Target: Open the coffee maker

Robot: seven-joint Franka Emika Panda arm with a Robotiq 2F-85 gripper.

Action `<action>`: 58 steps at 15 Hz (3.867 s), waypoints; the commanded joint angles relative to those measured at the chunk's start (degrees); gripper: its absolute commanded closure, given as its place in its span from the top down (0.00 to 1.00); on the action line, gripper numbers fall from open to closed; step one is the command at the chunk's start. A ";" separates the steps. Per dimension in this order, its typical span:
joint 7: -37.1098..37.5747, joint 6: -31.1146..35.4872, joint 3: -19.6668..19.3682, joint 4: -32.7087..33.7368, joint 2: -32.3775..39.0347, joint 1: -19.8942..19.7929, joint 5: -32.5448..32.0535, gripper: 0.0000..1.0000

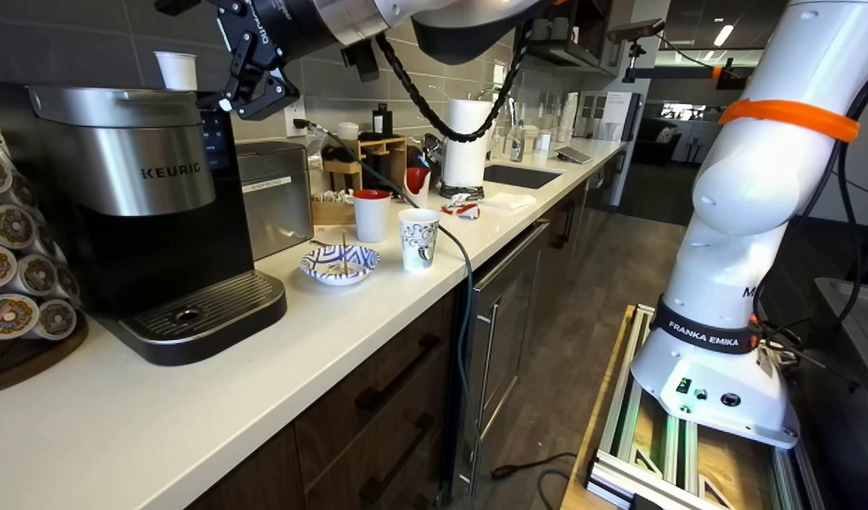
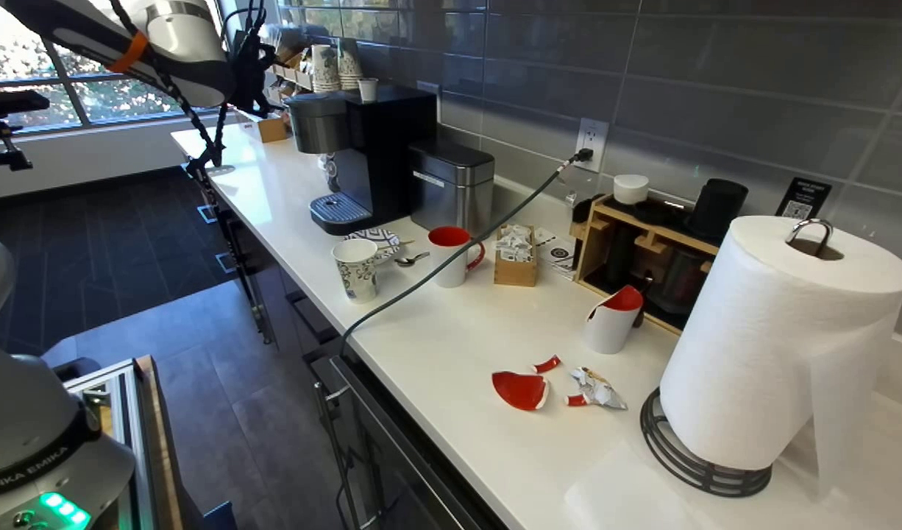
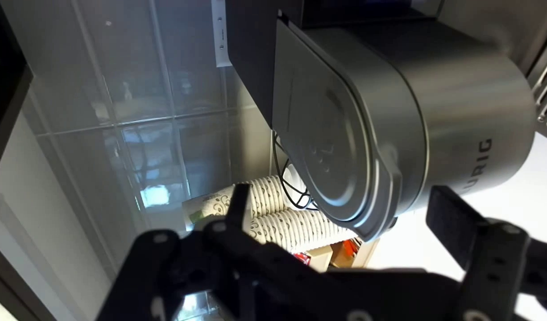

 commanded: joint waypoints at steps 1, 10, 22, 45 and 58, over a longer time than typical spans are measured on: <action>-2.79 -3.59 1.41 0.76 0.93 0.05 1.92 1.00; -6.43 -6.28 2.43 1.51 3.40 0.09 4.85 1.00; -8.04 -9.04 2.54 3.76 4.22 0.52 4.09 1.00; -31.20 -6.13 -5.22 13.47 11.18 6.96 19.44 1.00; -4.72 17.03 -17.37 -23.01 -20.75 7.48 30.93 1.00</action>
